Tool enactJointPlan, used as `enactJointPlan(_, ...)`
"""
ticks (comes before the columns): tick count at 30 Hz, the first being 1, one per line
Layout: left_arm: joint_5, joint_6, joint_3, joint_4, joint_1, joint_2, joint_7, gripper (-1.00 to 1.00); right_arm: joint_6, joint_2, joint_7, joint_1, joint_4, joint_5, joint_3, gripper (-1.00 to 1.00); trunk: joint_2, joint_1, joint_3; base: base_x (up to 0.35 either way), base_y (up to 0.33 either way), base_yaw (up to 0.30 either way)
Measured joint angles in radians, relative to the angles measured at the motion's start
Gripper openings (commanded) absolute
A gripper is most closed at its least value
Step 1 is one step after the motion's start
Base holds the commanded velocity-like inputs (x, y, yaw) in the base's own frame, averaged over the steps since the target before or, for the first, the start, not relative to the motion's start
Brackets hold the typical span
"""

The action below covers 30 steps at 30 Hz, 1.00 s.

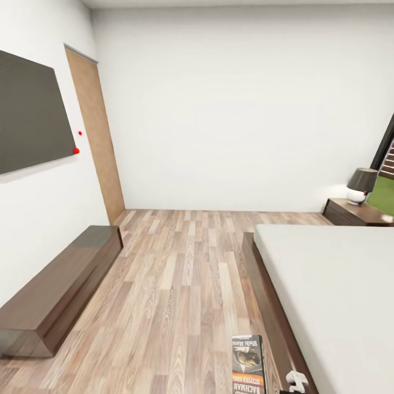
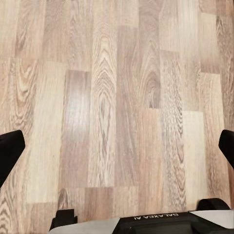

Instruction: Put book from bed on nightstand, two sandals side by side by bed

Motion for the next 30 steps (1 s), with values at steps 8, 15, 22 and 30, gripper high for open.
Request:
enactJointPlan(8,0.000,0.000,0.000,0.000,0.000,0.000,0.000,1.00,0.000,0.000,0.000,0.000,0.000,0.000,0.000,-1.00,0.000,0.000,0.000,0.328,0.000,0.000)
enactJointPlan(15,0.000,0.000,0.000,0.000,0.000,0.000,0.000,1.00,0.000,0.000,-0.001,0.000,0.000,0.000,0.000,-1.00,0.000,0.000,0.000,0.328,0.000,0.000)
enactJointPlan(22,0.000,0.000,0.000,0.000,0.000,0.000,0.000,1.00,0.000,0.000,0.000,0.000,0.000,0.000,0.000,-1.00,0.000,0.000,0.000,0.328,0.000,0.000)
enactJointPlan(30,0.000,0.000,0.000,0.000,0.000,0.000,0.000,1.00,0.000,0.001,0.001,0.000,0.000,0.000,0.000,-1.00,0.000,0.000,0.000,0.328,0.000,-0.005)
